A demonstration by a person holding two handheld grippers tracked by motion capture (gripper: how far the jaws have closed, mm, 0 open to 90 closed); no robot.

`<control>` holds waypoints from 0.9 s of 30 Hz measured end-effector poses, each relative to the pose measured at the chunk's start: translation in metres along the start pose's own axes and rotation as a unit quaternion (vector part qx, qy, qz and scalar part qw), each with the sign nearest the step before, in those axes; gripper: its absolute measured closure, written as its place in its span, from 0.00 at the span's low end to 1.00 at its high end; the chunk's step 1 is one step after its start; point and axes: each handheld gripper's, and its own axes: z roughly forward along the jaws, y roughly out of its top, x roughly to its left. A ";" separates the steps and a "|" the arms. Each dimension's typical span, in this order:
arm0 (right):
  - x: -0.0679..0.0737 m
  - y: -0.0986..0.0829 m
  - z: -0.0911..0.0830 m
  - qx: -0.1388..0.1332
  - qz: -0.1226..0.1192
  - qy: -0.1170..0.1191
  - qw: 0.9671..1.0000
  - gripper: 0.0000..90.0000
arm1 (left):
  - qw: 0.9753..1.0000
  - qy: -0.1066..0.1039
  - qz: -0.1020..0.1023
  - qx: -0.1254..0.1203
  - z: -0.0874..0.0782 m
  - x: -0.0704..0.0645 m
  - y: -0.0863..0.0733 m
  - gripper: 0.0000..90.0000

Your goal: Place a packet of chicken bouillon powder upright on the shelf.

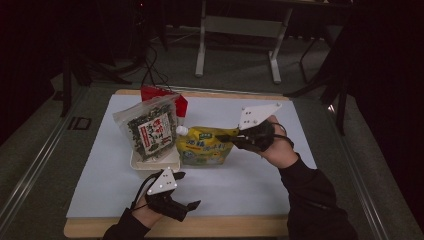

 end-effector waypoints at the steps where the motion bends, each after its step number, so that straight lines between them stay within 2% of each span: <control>1: -0.001 0.003 0.001 -0.002 -0.001 -0.001 1.000 1.00 | 1.000 0.000 -0.001 -0.003 0.000 0.000 -0.002 0.02; 4: -0.004 0.011 0.004 -0.009 -0.002 0.002 1.000 1.00 | 1.000 0.001 0.003 -0.002 0.001 -0.002 -0.006 0.02; 10: -0.005 0.024 0.010 -0.017 -0.007 0.006 1.000 1.00 | 1.000 -0.014 0.007 0.006 0.008 -0.008 -0.012 0.02; 16: -0.003 0.042 0.027 -0.026 -0.015 0.019 0.999 1.00 | 1.000 -0.020 0.016 0.019 0.014 -0.013 -0.017 0.02; 21: -0.003 0.053 0.039 -0.037 -0.017 0.030 0.999 1.00 | 0.999 -0.021 0.018 0.019 0.016 -0.013 -0.018 0.02; 27: -0.001 0.064 0.066 -0.047 -0.015 0.048 0.998 1.00 | 1.000 -0.017 0.018 0.013 0.014 -0.012 -0.018 0.02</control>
